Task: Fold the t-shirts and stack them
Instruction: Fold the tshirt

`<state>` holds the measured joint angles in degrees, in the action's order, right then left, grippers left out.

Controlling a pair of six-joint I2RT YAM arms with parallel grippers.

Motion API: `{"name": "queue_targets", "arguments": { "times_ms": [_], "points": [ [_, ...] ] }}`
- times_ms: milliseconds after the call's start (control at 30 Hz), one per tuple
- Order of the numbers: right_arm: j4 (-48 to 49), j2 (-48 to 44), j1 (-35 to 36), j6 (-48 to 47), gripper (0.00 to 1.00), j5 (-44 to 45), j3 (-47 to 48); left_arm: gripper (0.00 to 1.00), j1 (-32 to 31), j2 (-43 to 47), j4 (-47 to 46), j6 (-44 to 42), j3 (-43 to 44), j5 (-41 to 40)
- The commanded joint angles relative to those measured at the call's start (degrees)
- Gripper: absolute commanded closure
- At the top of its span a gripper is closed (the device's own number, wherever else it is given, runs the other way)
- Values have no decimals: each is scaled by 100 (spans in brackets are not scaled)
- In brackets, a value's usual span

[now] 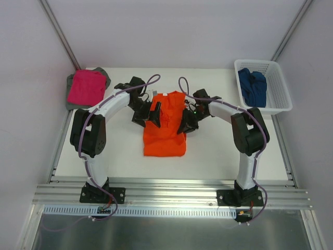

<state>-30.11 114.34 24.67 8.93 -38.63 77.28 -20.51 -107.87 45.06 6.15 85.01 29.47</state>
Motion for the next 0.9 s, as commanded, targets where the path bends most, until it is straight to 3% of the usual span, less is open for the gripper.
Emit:
{"name": "queue_targets", "arguments": {
  "times_ms": [0,200,367,567,867],
  "points": [
    [767,-387,144,504,79,-1048,-98,1,47,3,108,-26,173,-20],
    [1278,-71,231,707,79,-1787,86,1,39,91,82,-88,-2,-117],
    [1394,228,214,970,76,-1630,-247,1,-5,118,64,-114,-64,-214],
    [516,562,-58,470,77,-1112,-336,1,-5,249,65,-149,-134,-328],
    [182,413,-260,277,81,-708,-574,1,-5,267,56,-132,-169,-372]
  ]
}}
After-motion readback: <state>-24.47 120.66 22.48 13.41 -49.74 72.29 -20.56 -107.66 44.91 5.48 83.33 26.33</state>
